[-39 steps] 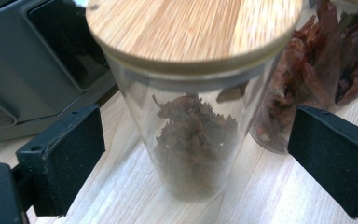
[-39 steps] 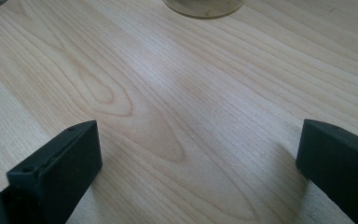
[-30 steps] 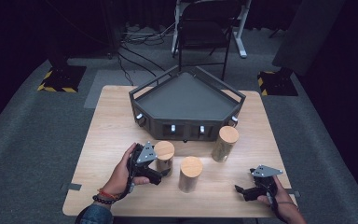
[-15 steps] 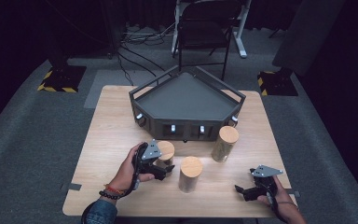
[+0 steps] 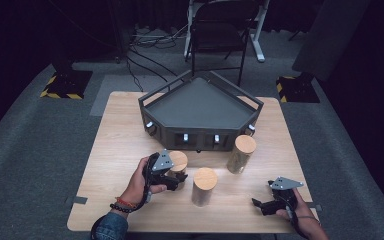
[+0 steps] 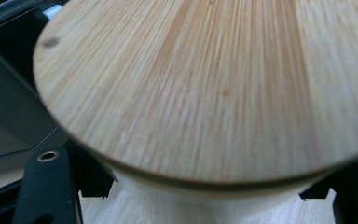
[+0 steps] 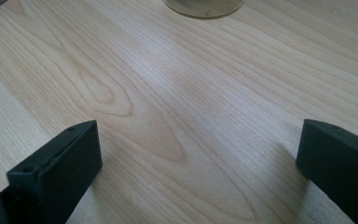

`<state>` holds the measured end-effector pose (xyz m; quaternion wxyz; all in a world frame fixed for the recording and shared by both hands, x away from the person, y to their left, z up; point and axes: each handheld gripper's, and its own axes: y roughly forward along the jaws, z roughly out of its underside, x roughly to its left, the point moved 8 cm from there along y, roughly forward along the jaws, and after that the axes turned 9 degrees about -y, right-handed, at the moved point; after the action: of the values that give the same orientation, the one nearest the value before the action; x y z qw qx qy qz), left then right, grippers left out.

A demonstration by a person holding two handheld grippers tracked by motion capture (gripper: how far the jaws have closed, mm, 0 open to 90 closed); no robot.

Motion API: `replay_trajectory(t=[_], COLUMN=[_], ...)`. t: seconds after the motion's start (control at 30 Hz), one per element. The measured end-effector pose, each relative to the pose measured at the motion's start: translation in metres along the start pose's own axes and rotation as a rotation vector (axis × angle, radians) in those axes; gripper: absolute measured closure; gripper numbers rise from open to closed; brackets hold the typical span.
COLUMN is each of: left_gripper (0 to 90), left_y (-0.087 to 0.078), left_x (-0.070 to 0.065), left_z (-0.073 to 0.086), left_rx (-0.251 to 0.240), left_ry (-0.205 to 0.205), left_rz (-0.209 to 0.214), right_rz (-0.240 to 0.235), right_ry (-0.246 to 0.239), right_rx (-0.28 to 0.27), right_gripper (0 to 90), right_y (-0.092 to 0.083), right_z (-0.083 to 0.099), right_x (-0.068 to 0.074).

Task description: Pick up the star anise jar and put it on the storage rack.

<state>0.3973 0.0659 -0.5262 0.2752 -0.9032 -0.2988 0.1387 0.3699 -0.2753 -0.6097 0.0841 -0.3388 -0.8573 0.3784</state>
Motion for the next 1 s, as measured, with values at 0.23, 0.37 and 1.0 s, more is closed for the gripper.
replay_trajectory(t=[0.23,0.37,1.0], left_gripper=[24.4,24.4,24.7], left_y=[-0.002,-0.005,-0.017], left_x=[-0.002,-0.001,0.013], left_z=[-0.005,-0.009,-0.039], left_rx=[-0.01,-0.011,-0.032], left_ry=[-0.015,-0.019,-0.088], left_rz=[-0.005,-0.016,-0.049], right_rz=[0.0,0.0,0.0], right_ry=[0.0,0.0,0.0], right_rx=[0.0,0.0,0.0], right_gripper=[0.0,0.0,0.0], right_y=[0.0,0.0,0.0], right_z=[0.0,0.0,0.0], right_x=[0.0,0.0,0.0])
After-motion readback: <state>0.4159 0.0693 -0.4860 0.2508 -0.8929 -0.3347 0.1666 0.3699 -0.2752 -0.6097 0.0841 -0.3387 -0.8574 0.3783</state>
